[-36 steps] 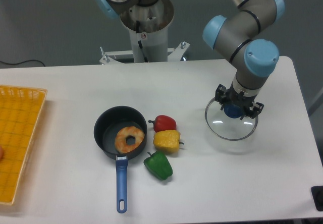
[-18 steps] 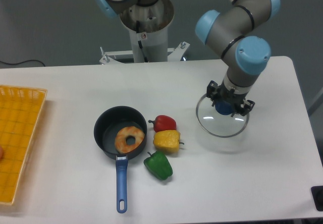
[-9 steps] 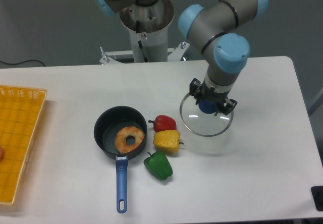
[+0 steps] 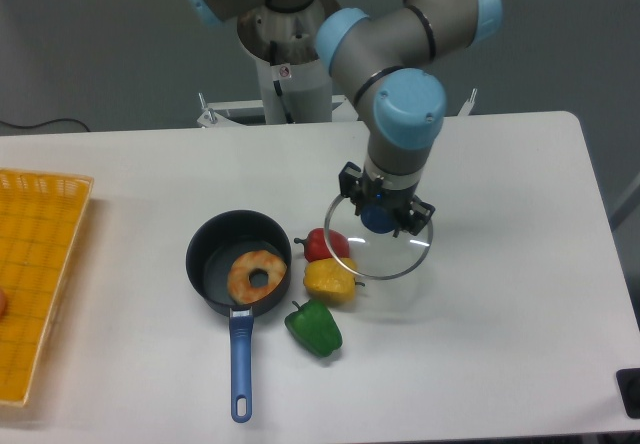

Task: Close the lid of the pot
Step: 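Carry the glass lid over to the dark frying pan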

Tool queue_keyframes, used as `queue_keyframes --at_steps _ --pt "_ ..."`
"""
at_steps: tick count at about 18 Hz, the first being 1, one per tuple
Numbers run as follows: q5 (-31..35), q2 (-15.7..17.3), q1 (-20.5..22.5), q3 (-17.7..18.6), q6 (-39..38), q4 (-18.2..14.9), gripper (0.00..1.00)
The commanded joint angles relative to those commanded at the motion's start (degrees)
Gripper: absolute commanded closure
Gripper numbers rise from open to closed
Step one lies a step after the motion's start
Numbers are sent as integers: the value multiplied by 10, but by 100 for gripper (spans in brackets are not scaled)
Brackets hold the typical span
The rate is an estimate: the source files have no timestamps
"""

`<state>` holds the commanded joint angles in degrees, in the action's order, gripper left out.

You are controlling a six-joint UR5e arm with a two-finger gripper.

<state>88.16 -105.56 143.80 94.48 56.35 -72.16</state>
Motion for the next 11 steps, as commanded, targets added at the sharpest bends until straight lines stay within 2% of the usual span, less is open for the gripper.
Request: queue_keyframes --at_steps 11 --pt "-4 4 -75 5 -101 3 57"
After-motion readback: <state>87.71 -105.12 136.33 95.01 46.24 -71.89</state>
